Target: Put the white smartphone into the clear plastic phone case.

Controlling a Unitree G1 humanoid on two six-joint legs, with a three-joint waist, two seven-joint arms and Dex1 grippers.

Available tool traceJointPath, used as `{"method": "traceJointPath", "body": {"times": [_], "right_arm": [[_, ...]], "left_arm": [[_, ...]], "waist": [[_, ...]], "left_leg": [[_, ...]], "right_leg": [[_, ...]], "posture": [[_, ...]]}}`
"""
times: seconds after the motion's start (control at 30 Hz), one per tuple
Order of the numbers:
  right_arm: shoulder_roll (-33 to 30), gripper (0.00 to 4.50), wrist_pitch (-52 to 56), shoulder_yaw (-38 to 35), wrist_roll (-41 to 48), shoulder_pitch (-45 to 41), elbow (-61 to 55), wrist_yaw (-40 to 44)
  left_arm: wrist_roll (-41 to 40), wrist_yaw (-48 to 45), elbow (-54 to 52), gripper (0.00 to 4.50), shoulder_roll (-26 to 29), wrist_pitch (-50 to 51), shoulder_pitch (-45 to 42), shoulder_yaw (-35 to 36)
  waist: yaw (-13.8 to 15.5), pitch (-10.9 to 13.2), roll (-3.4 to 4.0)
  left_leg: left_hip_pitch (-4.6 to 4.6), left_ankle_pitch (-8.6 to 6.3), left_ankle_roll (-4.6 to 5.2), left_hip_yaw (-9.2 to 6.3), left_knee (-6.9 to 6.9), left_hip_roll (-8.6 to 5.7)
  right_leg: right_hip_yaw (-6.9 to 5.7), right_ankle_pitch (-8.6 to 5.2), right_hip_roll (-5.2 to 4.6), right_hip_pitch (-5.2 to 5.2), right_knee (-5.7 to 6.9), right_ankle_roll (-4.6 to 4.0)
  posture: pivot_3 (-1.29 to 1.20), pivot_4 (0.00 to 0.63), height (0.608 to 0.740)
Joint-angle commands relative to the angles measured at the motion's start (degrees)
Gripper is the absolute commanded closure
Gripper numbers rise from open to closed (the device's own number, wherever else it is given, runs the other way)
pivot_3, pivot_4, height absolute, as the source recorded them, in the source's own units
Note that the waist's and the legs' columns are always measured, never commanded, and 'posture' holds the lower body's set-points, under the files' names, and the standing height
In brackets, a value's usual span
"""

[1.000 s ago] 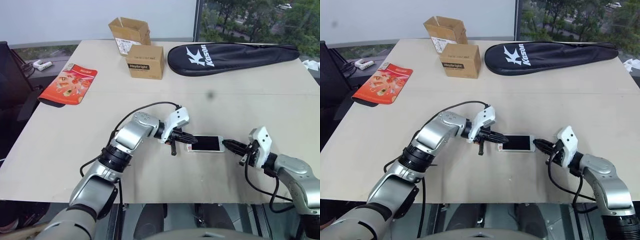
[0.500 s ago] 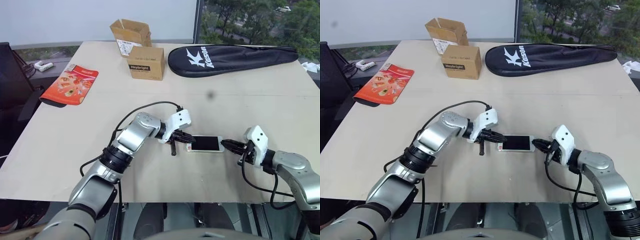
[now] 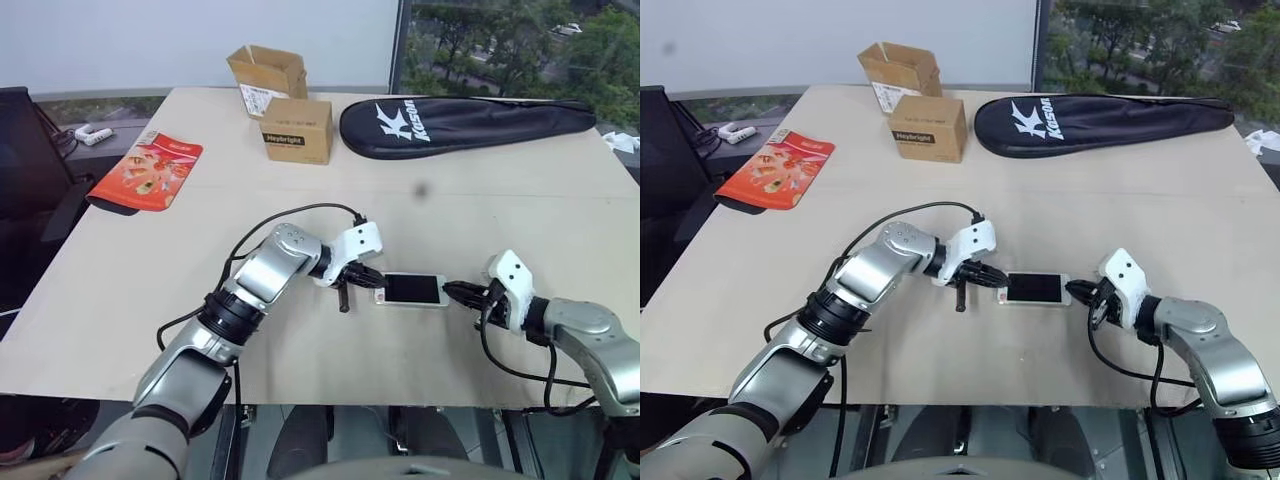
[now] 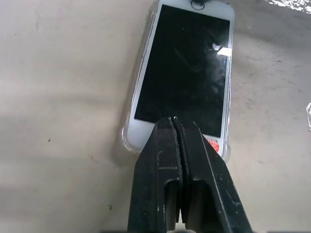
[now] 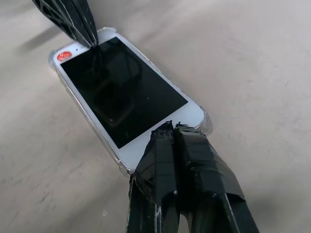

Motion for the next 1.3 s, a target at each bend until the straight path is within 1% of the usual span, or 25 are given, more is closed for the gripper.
{"method": "traceJointPath", "body": {"times": [0.03,0.13,0.23,0.43,0.6,0.73,0.8,0.87,1.07,1.17,1.23,1.3], "right_arm": [[-2.30,4.44,6.92,6.56,-2.88,2.28,3.82,0.99],[-3.25,4.44,7.31,8.32,-3.73,1.31,4.92,1.06],[-3.62,4.44,7.63,9.74,-4.31,0.06,5.90,1.37],[-2.71,4.44,8.21,12.12,-5.13,-2.11,8.65,1.60],[-2.45,4.44,6.39,14.32,-7.55,-2.80,12.53,2.14],[-3.11,4.44,3.64,14.41,-7.89,-1.89,12.06,3.85],[-2.89,4.44,-0.16,12.78,-6.42,-0.52,10.50,5.90],[-2.95,4.44,-1.77,11.57,-5.01,0.77,9.11,7.51],[-4.95,4.44,-5.17,11.84,-6.77,3.24,9.18,7.96],[-3.61,4.44,-8.51,10.02,-5.76,3.02,9.37,7.32],[-1.60,4.44,-10.96,6.92,-3.08,2.18,8.26,6.98],[0.02,4.44,-11.59,4.19,-0.71,1.60,7.13,6.79]], "left_arm": [[1.05,-0.05,-0.33,4.50,0.24,0.71,0.14,-1.32],[0.89,0.15,-0.50,4.50,0.17,0.98,0.27,-1.25],[0.74,0.30,-0.64,4.50,0.14,1.22,0.32,-1.23],[0.60,0.32,-0.78,4.50,0.10,1.41,0.37,-1.27],[0.50,0.24,-0.80,4.50,0.07,1.51,0.31,-1.33],[0.28,0.29,-0.87,4.50,0.07,1.69,0.32,-1.31],[0.20,0.27,-0.86,4.50,0.05,1.73,0.31,-1.25],[0.12,0.25,-0.82,4.50,0.02,1.76,0.31,-1.19],[-0.07,0.15,-0.71,4.50,-0.10,1.76,0.29,-1.10],[-0.20,0.14,-0.66,4.50,-0.15,1.51,0.33,-0.93],[-1.31,-0.03,-1.26,4.50,-0.29,-1.06,1.15,0.65],[-2.94,-0.41,-2.35,4.50,-0.37,-3.13,2.08,2.57]], "waist": [[0.05,-0.08,-0.06],[0.06,-0.26,-0.25],[0.03,-0.37,-0.30],[0.02,-0.75,-0.59],[-0.03,-1.13,-0.79],[-0.03,-1.23,-0.85],[0.01,-1.24,-0.86],[0.04,-1.22,-0.83],[0.31,-1.18,-0.73],[0.45,-1.18,-0.72],[0.42,-1.12,-0.68],[0.22,-0.84,-0.36]], "left_leg": [[0.05,0.00,0.00,-0.01,-0.01,0.00],[0.15,-0.02,0.02,-0.01,-0.06,0.00],[0.48,-0.03,0.03,-0.05,-0.27,0.04],[0.55,-0.03,0.04,-0.06,-0.49,0.05],[0.59,-0.03,0.03,-0.07,-0.53,0.07],[0.61,-0.03,0.03,-0.18,-0.54,0.09],[0.61,-0.03,0.03,-0.20,-0.54,0.09],[0.58,-0.04,0.03,-0.20,-0.57,0.08],[0.53,-0.06,0.06,-0.15,-0.79,0.05],[0.52,-0.12,0.16,-0.18,-0.83,0.05],[0.52,-0.14,0.19,-0.18,-0.85,0.05],[0.46,-0.14,0.20,-0.17,-0.84,0.06]], "right_leg": [[-0.02,-0.01,-0.01,0.08,-0.06,0.01],[-0.03,-0.02,-0.03,0.21,-0.17,0.01],[-0.11,-0.03,-0.03,0.62,-0.57,0.02],[-0.07,-0.03,-0.07,0.64,-0.70,0.02],[-0.06,-0.03,-0.07,0.64,-0.70,0.01],[-0.05,-0.04,-0.10,0.67,-0.72,0.02],[-0.06,-0.04,-0.12,0.66,-0.73,0.02],[-0.11,-0.05,-0.11,0.66,-0.77,0.03],[-0.23,-0.08,-0.10,0.63,-0.87,0.03],[-0.30,-0.21,-0.10,0.64,-0.87,-0.06],[-0.30,-0.24,-0.09,0.64,-0.87,-0.07],[-0.27,-0.24,-0.10,0.59,-0.87,-0.07]], "posture": [[0.00,0.150,0.740],[0.00,0.150,0.740],[0.00,0.150,0.740],[0.00,0.150,0.740],[0.00,0.150,0.740],[0.00,0.150,0.740],[0.00,0.150,0.740],[0.00,0.150,0.740],[0.00,0.150,0.740],[0.00,0.150,0.740],[0.00,0.150,0.740],[0.00,0.150,0.740]]}}
